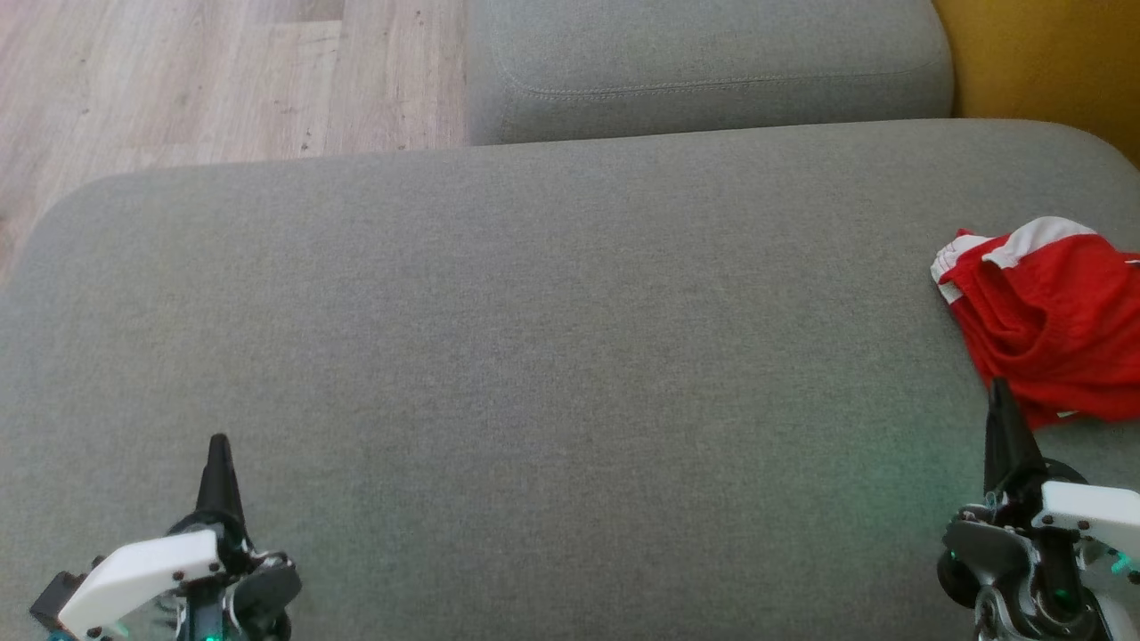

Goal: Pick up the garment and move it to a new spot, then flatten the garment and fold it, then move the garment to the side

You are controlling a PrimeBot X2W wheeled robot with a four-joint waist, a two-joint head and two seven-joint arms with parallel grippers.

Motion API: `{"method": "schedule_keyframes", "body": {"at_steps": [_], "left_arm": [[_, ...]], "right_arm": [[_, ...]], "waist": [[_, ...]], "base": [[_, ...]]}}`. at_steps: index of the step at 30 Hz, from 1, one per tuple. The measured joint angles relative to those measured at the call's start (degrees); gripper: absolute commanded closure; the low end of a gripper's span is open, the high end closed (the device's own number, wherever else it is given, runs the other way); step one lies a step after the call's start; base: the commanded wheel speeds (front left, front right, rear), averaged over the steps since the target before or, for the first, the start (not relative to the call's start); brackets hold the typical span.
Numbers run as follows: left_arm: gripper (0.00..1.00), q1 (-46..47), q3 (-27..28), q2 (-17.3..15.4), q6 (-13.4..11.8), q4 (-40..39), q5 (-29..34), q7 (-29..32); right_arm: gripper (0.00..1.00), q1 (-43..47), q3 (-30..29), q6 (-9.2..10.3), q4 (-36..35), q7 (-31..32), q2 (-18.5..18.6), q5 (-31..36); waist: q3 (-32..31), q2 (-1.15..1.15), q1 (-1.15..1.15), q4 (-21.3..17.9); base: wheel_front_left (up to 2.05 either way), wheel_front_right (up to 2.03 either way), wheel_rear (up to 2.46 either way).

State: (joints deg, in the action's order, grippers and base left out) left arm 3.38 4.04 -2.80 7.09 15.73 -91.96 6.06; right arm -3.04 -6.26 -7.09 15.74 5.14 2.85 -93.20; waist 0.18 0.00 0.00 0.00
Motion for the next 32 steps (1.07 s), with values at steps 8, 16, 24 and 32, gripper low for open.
{"method": "schedule_keyframes", "body": {"at_steps": [8,16,24,32], "left_arm": [[1.0,0.0,0.01,0.01,0.0,0.0,0.0,0.0],[1.0,0.0,0.02,0.01,0.0,0.0,0.0,0.0],[1.0,0.0,0.03,0.02,0.0,0.0,0.0,0.0],[1.0,0.0,0.04,0.03,0.0,0.0,0.0,0.0]], "right_arm": [[1.0,0.0,-0.07,0.0,0.01,0.02,-0.01,0.0],[1.0,0.0,-0.16,0.0,0.01,0.2,-0.02,0.01],[1.0,0.0,-0.32,0.0,0.02,0.26,-0.03,0.01],[1.0,0.0,-0.43,0.0,0.02,0.27,-0.05,0.1]], "waist": [[0.0,0.0,0.0,0.0],[0.0,0.0,0.0,0.0],[0.0,0.0,0.0,0.0],[0.0,0.0,0.0,0.0]], "base": [[0.0,0.0,0.0],[0.0,0.0,0.0],[0.0,0.0,0.0],[0.0,0.0,0.0]]}}
